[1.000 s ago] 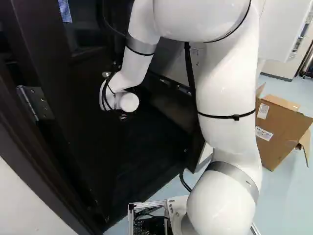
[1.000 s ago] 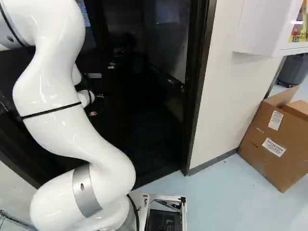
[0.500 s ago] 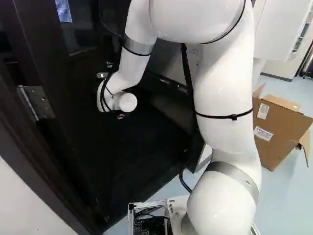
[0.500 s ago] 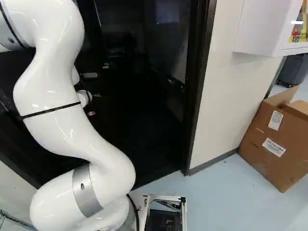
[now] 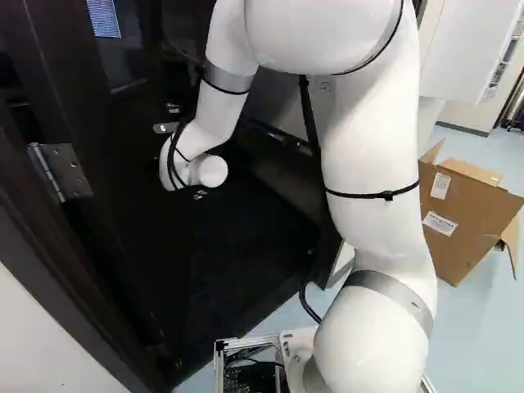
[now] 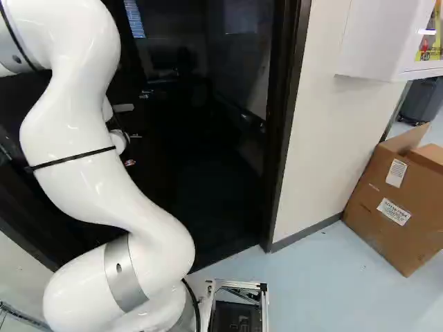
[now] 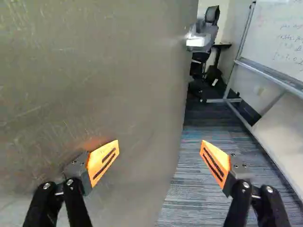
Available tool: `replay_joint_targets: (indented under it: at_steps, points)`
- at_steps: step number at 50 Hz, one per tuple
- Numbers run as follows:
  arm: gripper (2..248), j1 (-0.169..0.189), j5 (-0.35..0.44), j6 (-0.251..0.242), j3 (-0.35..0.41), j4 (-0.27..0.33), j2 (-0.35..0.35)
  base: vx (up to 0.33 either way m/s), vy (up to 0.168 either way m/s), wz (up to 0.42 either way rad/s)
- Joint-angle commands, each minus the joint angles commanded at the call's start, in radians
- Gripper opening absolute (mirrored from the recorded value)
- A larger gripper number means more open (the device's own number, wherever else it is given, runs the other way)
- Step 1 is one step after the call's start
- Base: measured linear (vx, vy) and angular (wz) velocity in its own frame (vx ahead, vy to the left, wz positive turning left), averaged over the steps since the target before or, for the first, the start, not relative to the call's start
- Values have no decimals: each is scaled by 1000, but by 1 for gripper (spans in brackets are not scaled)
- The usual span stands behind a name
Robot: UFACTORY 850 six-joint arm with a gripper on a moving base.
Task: Open the door and move inside
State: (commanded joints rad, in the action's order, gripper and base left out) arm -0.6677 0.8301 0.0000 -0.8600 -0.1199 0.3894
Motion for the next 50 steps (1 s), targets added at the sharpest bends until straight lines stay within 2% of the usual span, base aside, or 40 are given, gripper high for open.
replay_joint_targets:
  at_steps: [50]
  points:
    - [247,-31,0,0,-52,135,41,0,0,0]
